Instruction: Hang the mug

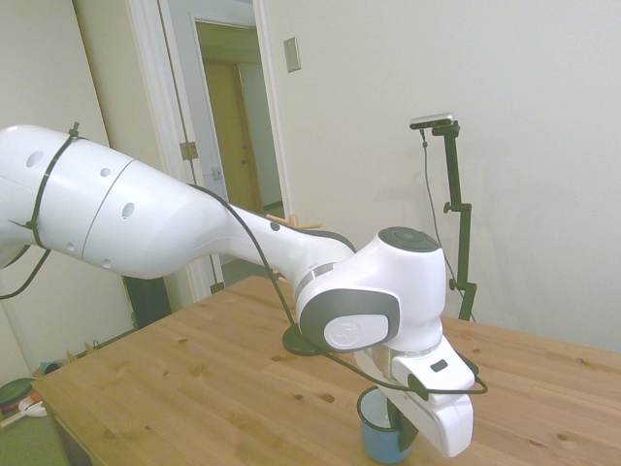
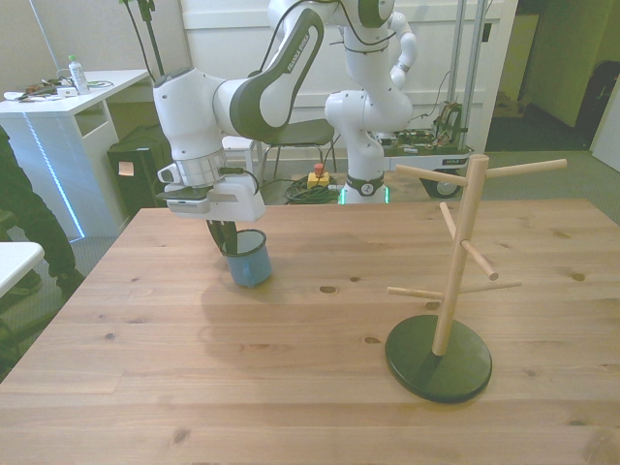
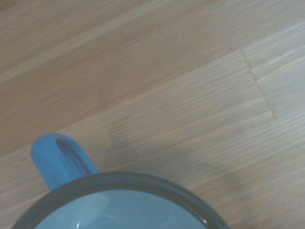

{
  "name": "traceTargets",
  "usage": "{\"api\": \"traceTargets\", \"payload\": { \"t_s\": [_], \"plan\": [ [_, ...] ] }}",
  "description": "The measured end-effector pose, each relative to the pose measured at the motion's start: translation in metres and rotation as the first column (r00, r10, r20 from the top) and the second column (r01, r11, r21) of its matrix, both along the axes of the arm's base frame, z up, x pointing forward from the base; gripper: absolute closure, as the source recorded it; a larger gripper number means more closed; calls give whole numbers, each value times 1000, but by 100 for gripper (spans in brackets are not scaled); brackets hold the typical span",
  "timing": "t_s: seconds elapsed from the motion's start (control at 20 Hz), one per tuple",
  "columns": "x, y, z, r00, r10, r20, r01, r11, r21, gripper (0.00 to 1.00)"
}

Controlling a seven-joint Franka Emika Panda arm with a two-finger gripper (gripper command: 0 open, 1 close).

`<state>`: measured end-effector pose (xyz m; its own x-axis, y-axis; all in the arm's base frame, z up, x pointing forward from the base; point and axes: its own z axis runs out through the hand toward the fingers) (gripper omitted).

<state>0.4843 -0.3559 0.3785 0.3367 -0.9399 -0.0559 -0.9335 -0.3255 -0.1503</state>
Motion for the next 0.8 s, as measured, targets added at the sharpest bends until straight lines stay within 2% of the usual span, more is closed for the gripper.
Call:
{"api": "traceTargets", "payload": {
  "t_s": [0.2,0.45,0.8],
  "plan": [
    [-3,0,29,999,-2,46,3,1000,-17,100],
    [-5,4,85,994,-3,111,6,999,-34,100],
    [25,52,161,985,-1,173,9,999,-43,100]
  ]
}}
